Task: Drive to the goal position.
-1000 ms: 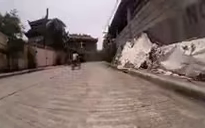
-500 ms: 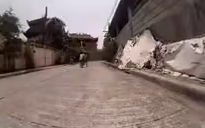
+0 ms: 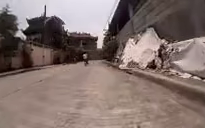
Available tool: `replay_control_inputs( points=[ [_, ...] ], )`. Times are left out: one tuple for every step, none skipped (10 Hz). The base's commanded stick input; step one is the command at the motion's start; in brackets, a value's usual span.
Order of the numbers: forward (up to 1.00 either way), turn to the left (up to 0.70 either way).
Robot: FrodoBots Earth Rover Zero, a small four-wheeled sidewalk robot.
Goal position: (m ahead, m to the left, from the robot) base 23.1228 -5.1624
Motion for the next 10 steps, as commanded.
replay_control_inputs(
  points=[
    [0.7, 0.0],
    [0.7, 0.0],
    [0.7, 0.0],
    [0.7, 0.0],
    [0.7, 0.0],
    [0.7, 0.0],
    [0.7, 0.0],
    [0.7, 0.0],
    [0.7, 0.0],
    [0.7, 0.0]
  ],
)
